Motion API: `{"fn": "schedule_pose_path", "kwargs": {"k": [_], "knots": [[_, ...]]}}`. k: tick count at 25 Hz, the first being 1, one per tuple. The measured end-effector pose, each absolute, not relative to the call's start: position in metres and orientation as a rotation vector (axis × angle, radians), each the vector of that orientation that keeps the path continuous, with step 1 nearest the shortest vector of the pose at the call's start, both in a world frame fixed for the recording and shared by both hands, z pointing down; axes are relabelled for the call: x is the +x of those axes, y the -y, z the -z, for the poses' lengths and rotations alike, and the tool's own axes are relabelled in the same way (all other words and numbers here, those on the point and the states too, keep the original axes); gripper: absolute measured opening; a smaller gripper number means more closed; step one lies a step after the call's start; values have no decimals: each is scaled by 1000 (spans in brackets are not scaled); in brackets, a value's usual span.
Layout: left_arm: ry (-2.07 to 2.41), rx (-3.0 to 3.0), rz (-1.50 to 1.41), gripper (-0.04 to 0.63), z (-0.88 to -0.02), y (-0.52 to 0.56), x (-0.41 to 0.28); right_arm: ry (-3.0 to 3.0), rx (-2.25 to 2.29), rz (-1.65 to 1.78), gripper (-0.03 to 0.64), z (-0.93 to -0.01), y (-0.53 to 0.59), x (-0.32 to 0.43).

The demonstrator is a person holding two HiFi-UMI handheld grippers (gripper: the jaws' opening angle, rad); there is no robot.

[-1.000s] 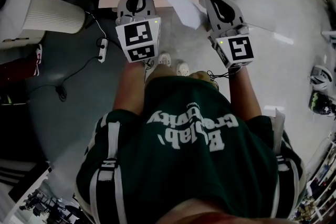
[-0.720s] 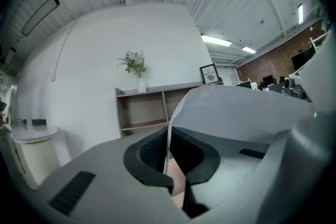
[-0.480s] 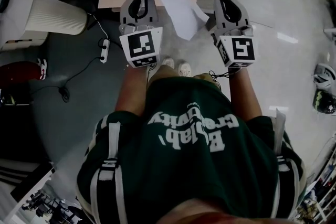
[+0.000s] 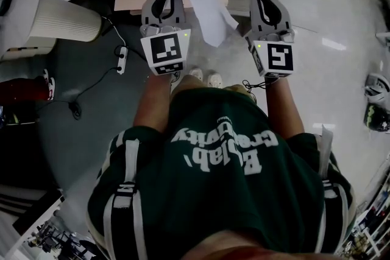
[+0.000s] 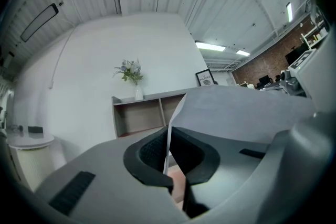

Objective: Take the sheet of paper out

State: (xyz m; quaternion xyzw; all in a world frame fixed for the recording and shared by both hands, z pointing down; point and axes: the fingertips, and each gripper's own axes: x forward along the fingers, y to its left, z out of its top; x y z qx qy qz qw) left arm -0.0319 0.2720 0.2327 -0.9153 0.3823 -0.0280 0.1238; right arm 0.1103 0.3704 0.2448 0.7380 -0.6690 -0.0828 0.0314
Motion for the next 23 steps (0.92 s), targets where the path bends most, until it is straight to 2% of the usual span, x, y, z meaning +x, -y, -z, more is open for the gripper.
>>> {"fn": "schedule_pose_path", "kwargs": {"k": [23], "knots": [[-1185, -2648, 133, 18, -236, -281, -50, 2114, 2258, 298, 34, -235, -381, 98]]}}
